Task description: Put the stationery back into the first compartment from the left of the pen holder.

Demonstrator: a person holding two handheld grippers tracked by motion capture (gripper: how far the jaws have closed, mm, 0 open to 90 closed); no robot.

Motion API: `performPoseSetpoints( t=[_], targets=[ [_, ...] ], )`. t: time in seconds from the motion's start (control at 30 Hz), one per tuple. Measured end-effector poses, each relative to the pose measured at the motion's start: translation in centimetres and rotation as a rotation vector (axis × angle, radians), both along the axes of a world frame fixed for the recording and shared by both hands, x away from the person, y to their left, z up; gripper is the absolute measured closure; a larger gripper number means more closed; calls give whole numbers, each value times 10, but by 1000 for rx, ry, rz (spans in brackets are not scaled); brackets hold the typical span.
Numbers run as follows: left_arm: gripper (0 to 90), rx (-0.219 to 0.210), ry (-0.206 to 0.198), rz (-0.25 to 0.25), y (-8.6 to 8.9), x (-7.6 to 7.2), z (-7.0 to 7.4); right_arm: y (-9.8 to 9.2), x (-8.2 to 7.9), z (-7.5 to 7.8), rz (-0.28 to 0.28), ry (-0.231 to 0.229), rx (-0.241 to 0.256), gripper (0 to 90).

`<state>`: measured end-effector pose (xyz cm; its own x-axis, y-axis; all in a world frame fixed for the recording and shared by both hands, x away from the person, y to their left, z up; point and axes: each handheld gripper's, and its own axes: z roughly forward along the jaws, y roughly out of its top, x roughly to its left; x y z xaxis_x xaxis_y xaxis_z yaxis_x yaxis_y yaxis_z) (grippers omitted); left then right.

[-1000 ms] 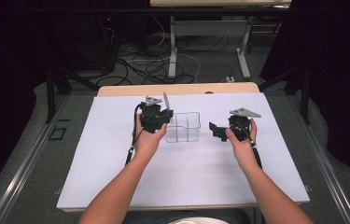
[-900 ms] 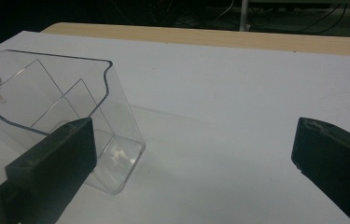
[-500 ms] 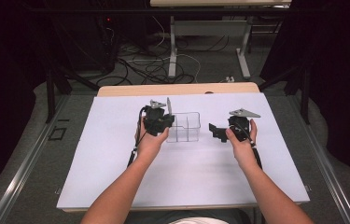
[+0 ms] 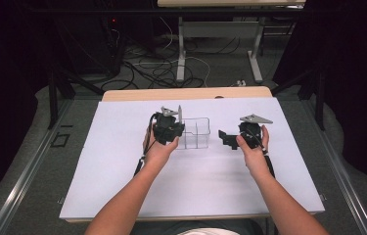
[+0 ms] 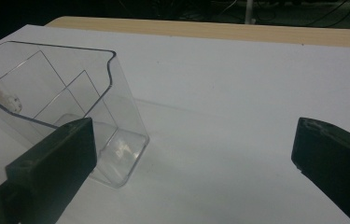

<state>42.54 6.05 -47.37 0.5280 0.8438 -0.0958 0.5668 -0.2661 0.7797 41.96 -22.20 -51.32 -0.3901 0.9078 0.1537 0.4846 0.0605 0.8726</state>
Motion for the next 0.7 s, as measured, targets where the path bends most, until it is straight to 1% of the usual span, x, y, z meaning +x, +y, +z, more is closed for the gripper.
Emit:
performPoseSetpoints(
  t=[0.07, 0.17, 0.33, 0.37, 0.4, 0.47, 0.5, 0.53, 0.57, 0.6, 0.63, 0.7],
  targets=[
    [774, 5, -7, -4, 1, -2, 2, 0, 0, 0, 1, -1, 0, 0],
    [739, -17, -27, -3, 3, -5, 5, -1, 0, 0, 0, 3, 3, 0],
    [684, -69, -57, -4, 12, -11, 12, -1, 0, 0, -3, 3, 2, 0],
    [667, -78, -56, 0, 13, -12, 13, -1, 0, 0, -1, 1, 2, 0],
    [646, -95, -63, 1, 15, -13, 14, -1, 0, 0, 1, 1, 3, 0],
    [598, -109, -82, 7, 20, -15, 16, -1, 0, 0, 0, 0, 2, 0],
    [585, -111, -81, 3, 22, -17, 17, -1, 0, 0, -1, 1, 2, 0],
    [580, -128, -91, 1, 24, -18, 17, -1, 0, 0, 0, 1, 0, 0],
    [564, -126, -91, -4, 27, -20, 18, -1, 0, 0, 0, 2, 0, 0],
    [540, -132, -101, 3, 29, -21, 18, -1, 0, 0, 0, 2, -1, 0],
    [527, -133, -100, 4, 31, -23, 19, -1, 0, 0, 0, 2, -1, 0],
    [492, -143, -119, 7, 36, -25, 19, -1, 0, 0, 0, 4, -1, 0]
  ],
)
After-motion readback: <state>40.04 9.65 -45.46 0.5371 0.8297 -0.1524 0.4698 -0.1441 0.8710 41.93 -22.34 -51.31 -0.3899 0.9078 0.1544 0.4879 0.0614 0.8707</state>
